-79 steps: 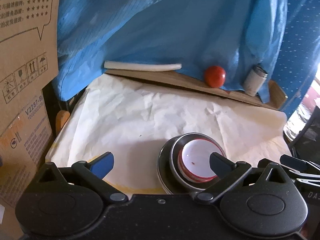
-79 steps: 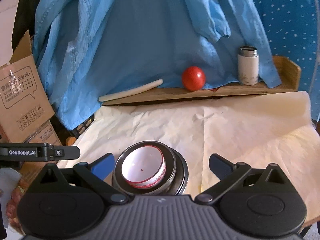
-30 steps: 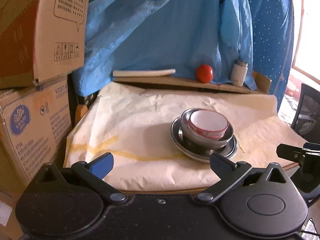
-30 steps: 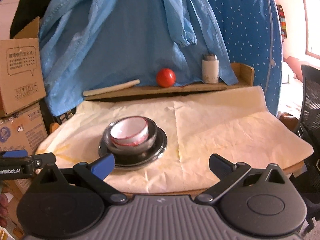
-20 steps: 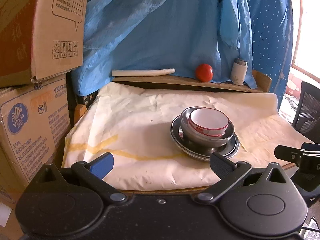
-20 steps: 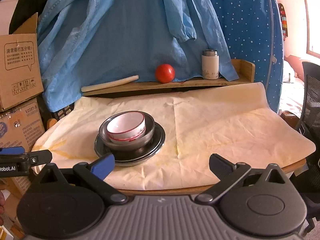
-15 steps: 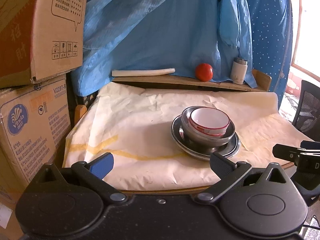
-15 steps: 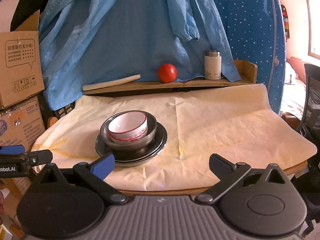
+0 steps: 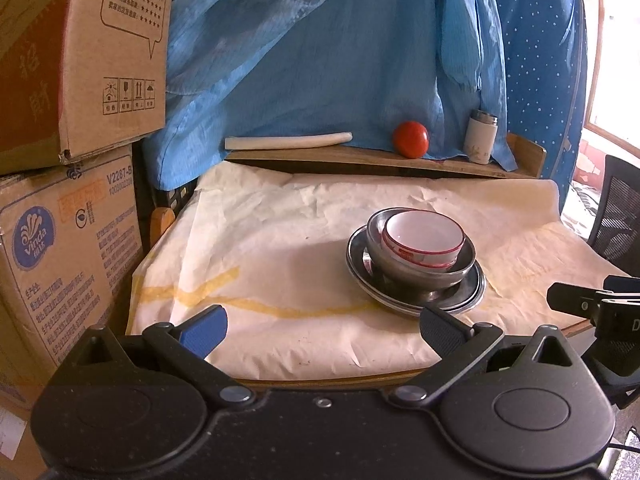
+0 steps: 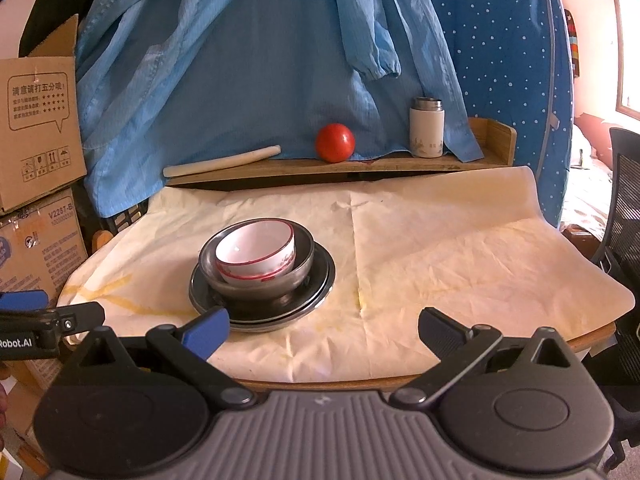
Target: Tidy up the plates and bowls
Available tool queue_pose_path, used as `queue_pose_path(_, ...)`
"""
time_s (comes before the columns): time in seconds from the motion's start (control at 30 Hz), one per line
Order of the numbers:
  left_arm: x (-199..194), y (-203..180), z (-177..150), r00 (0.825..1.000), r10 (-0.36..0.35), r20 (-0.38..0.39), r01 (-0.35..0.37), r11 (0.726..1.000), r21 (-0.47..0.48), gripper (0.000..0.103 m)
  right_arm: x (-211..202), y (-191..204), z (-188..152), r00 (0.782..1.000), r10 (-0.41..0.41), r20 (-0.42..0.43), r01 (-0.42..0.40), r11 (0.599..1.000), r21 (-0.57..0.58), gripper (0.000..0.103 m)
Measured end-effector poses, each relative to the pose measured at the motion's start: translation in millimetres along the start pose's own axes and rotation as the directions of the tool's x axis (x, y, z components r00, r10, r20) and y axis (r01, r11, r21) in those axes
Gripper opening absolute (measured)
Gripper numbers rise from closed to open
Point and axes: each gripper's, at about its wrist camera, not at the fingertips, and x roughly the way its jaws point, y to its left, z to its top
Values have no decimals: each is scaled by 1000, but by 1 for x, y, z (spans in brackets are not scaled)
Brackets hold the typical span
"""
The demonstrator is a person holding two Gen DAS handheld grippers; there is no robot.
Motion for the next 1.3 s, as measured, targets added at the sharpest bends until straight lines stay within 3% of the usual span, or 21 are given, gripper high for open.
queue_pose_path(1.3,4,1,1,1000,0,-4,0,1000,3,102,5,-1,1,1000,6,-19,-6,1000,-3,103)
